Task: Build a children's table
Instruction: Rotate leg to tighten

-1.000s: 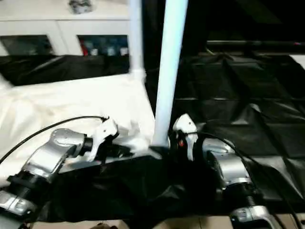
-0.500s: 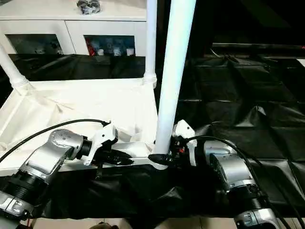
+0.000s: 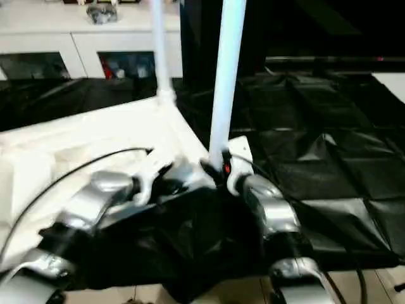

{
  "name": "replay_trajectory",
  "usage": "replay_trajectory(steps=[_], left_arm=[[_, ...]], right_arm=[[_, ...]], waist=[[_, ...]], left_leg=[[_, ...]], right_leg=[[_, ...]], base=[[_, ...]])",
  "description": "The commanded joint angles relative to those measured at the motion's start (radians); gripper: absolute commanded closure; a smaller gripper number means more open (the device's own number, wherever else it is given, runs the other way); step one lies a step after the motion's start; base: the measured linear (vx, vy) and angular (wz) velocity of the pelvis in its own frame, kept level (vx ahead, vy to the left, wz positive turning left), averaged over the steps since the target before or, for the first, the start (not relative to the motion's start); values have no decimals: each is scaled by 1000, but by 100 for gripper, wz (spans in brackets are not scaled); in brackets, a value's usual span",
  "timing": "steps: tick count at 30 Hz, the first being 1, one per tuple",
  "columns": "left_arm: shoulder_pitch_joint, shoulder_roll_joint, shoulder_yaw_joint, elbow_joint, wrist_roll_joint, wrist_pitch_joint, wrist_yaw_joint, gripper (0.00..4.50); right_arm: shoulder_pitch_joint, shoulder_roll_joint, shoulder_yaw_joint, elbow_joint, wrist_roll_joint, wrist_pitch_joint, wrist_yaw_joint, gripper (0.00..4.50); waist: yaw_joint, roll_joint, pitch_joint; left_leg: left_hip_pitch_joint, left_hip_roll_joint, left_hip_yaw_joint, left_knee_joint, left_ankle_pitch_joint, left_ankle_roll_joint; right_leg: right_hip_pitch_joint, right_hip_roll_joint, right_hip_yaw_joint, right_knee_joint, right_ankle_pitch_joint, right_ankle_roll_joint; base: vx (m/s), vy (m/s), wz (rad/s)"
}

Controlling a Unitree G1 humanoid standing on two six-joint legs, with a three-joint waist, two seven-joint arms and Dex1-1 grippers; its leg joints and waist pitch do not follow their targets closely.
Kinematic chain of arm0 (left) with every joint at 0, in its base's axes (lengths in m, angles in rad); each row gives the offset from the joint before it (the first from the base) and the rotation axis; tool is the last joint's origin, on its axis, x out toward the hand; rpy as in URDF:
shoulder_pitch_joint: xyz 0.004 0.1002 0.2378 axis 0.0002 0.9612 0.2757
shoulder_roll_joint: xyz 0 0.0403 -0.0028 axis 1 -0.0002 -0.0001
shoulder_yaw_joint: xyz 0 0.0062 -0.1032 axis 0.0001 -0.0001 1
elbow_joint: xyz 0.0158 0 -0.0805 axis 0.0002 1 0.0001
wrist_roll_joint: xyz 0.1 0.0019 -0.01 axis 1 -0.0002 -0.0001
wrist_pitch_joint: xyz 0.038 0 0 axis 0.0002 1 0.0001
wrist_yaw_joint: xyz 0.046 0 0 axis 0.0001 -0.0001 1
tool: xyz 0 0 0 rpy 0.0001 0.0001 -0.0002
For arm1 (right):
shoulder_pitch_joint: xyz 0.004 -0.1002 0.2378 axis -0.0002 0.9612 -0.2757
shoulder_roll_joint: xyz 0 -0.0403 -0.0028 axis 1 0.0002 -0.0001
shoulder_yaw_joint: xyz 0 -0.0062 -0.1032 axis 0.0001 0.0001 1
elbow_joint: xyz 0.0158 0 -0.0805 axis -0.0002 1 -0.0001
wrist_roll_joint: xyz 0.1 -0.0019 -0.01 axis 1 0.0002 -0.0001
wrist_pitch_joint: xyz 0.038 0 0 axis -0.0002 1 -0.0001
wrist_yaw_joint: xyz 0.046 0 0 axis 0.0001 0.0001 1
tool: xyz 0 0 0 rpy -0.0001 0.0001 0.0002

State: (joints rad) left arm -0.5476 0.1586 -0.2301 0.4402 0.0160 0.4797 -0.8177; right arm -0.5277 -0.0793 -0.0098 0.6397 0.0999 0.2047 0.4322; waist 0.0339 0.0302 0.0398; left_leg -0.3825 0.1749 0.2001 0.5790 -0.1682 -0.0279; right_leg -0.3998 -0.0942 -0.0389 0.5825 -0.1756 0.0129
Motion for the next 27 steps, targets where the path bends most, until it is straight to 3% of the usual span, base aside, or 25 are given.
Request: replay_trajectory(steps=[1, 6, 8, 13, 15, 19, 23, 27], left_arm=[[-47, -81, 10, -42, -56, -30, 22, 450], [-28, -59, -21, -69, -51, -50, -25, 450], [-16, -33, -32, -77, -53, -65, -62, 450], [7, 32, -49, -111, -67, -89, -164, 450], [14, 56, -55, -121, -72, -99, -202, 450], [24, 97, -65, -132, -83, -113, -271, 450], [29, 143, -72, -136, -92, -130, -345, 450], [25, 166, -77, -125, -92, -147, -382, 450]], right_arm=[[37, 71, 90, 94, -34, 26, 19, 159], [37, 74, 73, 75, -11, 14, 69, 107], [47, 37, 102, 47, -27, -26, 116, 88], [90, -46, 155, -39, 7, -89, 349, 88], [106, -75, 166, -68, 17, -103, 429, 88], [134, -135, 187, -141, 59, -69, 582, 88], [171, -226, 233, -221, 79, -29, 746, 88], [191, -271, 263, -255, 80, 1, 813, 88]], waist=[[0, -12, -48], [0, -6, -51], [1, -8, -52], [7, -7, -55], [5, -3, -58], [12, -3, -61], [31, -1, -60], [41, -3, -55]], left_leg=[[26, 44, -33, -79, -401, -29], [22, 46, -31, -83, -380, -13], [23, 46, -29, -82, -374, -8], [20, 48, -27, -79, -334, 17], [16, 49, -25, -76, -292, 36], [16, 51, -22, -70, -231, 69], [20, 56, -19, -69, -235, 74], [25, 58, -19, -74, -295, 44]], right_leg=[[18, -53, 24, -92, -476, -148], [23, -46, 26, -85, -373, -171], [23, -47, 27, -83, -354, -177], [31, -49, 27, -80, -302, -194], [36, -47, 26, -71, -237, -220], [41, -43, 24, -59, -138, -256], [40, -43, 22, -56, -148, -264], [34, -45, 26, -64, -237, -247]], base=[[0, 0, 0], [0, 0, 0], [0, 0, 0], [0, 0, 0], [0, 0, 0], [0, 0, 0], [0, 0, 0], [0, 0, 0]])
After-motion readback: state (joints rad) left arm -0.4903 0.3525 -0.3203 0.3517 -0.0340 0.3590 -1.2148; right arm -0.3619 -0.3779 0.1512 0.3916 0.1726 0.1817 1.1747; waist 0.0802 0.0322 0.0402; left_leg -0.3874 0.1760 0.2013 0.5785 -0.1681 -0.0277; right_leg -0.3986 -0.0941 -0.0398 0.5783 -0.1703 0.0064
